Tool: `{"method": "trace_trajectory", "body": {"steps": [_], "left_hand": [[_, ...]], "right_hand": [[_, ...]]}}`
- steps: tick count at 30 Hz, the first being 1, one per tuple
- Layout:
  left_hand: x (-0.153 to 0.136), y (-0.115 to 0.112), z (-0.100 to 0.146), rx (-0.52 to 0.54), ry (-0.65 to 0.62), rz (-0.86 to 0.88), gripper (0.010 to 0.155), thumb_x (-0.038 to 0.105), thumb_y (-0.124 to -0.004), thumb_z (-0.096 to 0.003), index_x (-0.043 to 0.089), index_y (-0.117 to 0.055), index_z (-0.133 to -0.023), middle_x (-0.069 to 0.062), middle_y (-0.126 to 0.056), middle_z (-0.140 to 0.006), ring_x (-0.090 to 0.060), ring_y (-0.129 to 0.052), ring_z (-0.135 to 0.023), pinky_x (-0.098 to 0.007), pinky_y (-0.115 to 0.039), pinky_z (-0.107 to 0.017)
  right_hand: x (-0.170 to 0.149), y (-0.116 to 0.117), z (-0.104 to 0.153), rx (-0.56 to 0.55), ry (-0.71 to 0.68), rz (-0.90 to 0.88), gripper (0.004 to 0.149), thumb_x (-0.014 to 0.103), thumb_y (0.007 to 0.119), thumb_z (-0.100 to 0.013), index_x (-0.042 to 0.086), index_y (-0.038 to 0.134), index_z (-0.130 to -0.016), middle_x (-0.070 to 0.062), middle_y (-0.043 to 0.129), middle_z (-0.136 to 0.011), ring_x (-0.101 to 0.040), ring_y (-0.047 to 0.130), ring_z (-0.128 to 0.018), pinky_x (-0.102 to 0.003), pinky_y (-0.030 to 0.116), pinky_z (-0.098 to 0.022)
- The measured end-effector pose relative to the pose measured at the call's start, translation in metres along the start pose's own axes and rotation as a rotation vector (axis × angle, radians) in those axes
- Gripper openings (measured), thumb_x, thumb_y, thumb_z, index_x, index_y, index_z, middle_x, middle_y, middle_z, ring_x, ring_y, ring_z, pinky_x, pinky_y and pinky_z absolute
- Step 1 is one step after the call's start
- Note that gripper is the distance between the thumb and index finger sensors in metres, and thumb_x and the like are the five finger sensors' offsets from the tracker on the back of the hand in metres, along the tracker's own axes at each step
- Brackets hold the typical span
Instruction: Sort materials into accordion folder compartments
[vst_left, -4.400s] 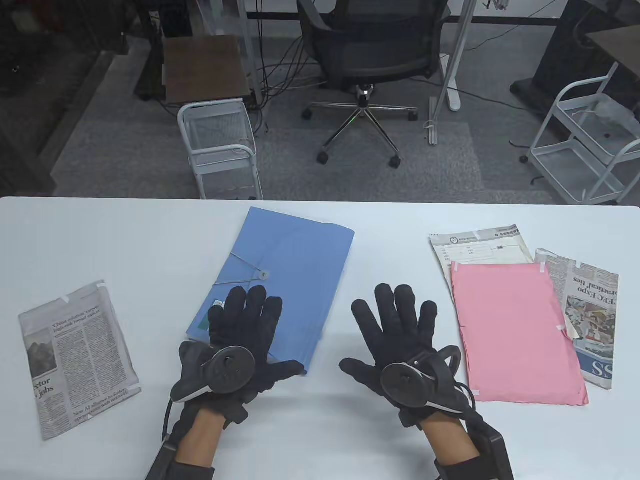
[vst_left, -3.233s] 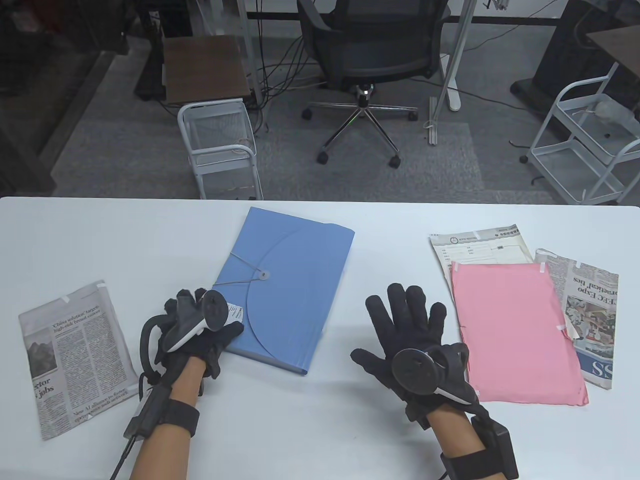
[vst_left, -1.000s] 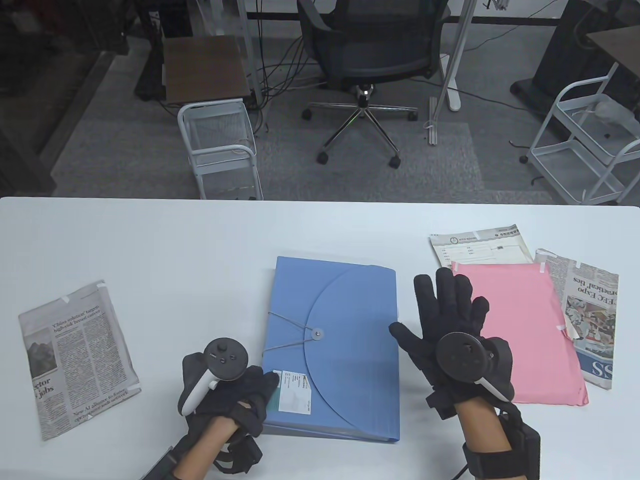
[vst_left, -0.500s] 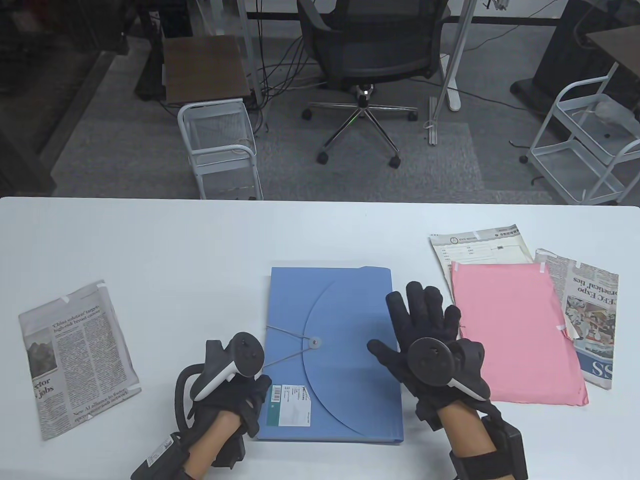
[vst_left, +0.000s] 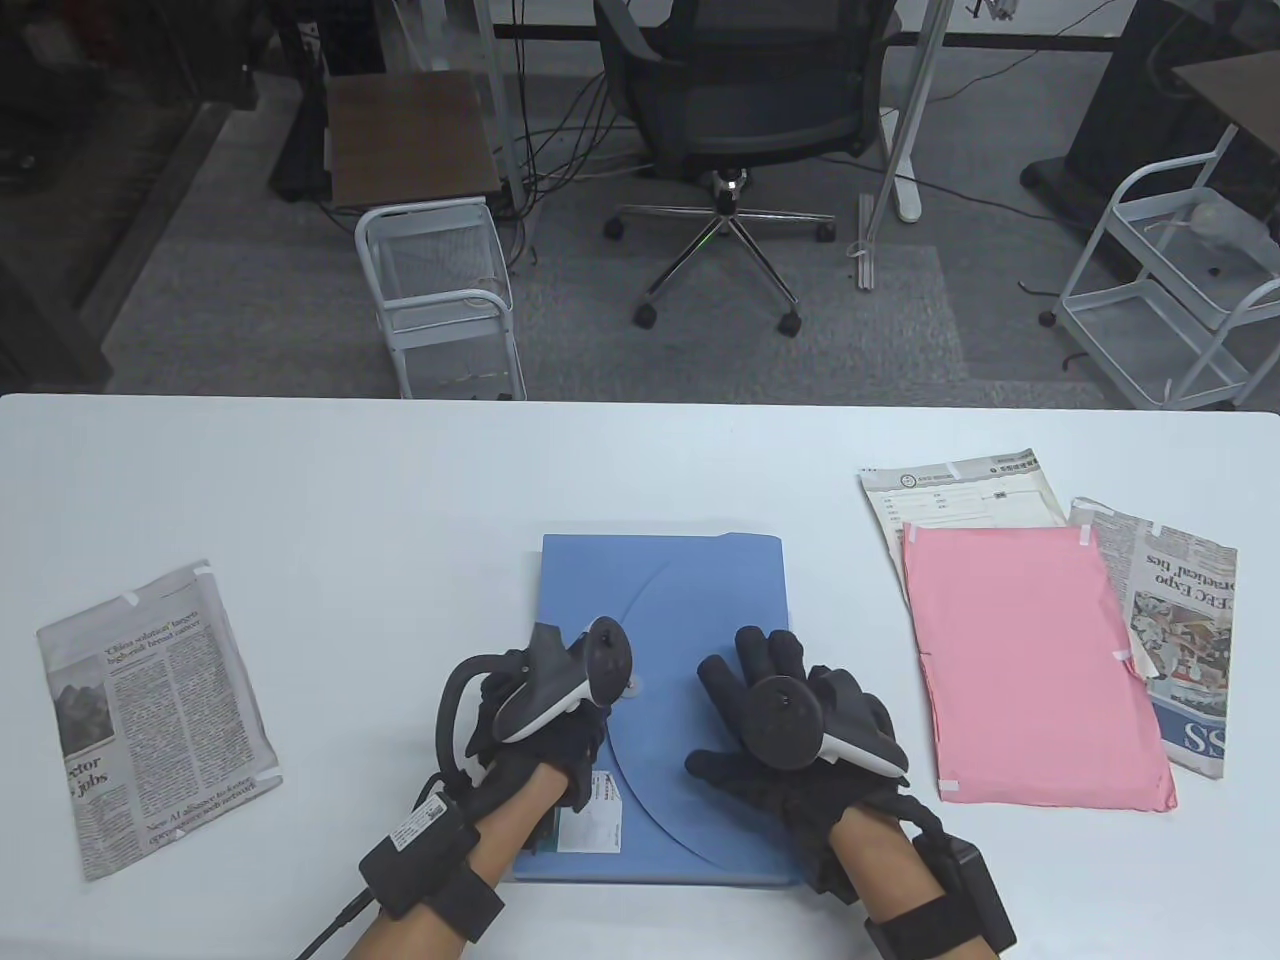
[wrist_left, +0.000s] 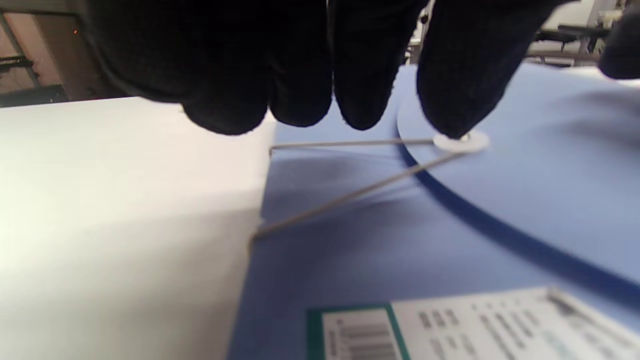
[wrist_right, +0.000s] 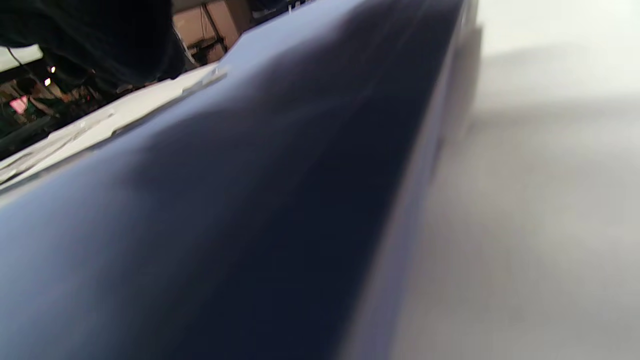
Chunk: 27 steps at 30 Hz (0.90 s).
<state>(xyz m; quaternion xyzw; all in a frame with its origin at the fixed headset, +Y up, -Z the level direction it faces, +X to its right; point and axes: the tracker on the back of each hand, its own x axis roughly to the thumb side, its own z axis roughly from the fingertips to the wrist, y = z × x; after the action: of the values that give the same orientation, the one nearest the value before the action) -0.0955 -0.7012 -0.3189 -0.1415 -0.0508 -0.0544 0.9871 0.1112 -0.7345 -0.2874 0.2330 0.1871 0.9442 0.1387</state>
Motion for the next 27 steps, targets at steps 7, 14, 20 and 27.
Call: {"method": "trace_trajectory", "body": {"steps": [7,14,20,27], "left_hand": [[0.006,-0.016,-0.009,0.03,0.008,-0.064,0.049,0.043,-0.091,-0.0541,0.022,-0.083,-0.098,-0.008,-0.081,-0.105,-0.043,-0.08,-0.089,-0.056,-0.072,-0.062],[0.007,-0.02,-0.014,0.046,-0.026,-0.076,0.032,0.04,-0.089,-0.0546,0.029,-0.091,-0.085,-0.002,-0.091,-0.091,-0.037,-0.085,-0.085,-0.054,-0.074,-0.063],[0.008,-0.022,-0.009,0.132,-0.084,-0.009,0.031,0.038,-0.089,-0.0538,0.029,-0.092,-0.083,-0.002,-0.092,-0.09,-0.036,-0.085,-0.084,-0.053,-0.075,-0.062],[0.021,-0.021,-0.006,0.26,-0.122,0.123,0.031,0.038,-0.088,-0.0535,0.031,-0.091,-0.083,0.0,-0.092,-0.09,-0.033,-0.088,-0.08,-0.05,-0.078,-0.061]], "right_hand": [[-0.002,0.009,-0.009,0.092,0.023,0.006,0.072,0.056,0.074,-0.058,0.033,0.037,-0.114,-0.027,-0.002,-0.115,-0.058,-0.001,-0.099,-0.081,0.026,-0.068],[-0.002,0.012,-0.011,0.105,0.038,0.022,0.068,0.056,0.071,-0.059,0.034,0.038,-0.114,-0.025,0.0,-0.117,-0.056,-0.001,-0.1,-0.08,0.025,-0.067],[-0.001,0.011,-0.013,0.105,0.055,0.015,0.063,0.055,0.073,-0.058,0.038,0.043,-0.111,-0.025,0.005,-0.118,-0.057,0.002,-0.101,-0.081,0.027,-0.067],[0.001,0.011,-0.015,0.113,0.063,0.025,0.062,0.054,0.073,-0.059,0.038,0.044,-0.111,-0.025,0.007,-0.118,-0.058,0.005,-0.101,-0.082,0.028,-0.066]]}}
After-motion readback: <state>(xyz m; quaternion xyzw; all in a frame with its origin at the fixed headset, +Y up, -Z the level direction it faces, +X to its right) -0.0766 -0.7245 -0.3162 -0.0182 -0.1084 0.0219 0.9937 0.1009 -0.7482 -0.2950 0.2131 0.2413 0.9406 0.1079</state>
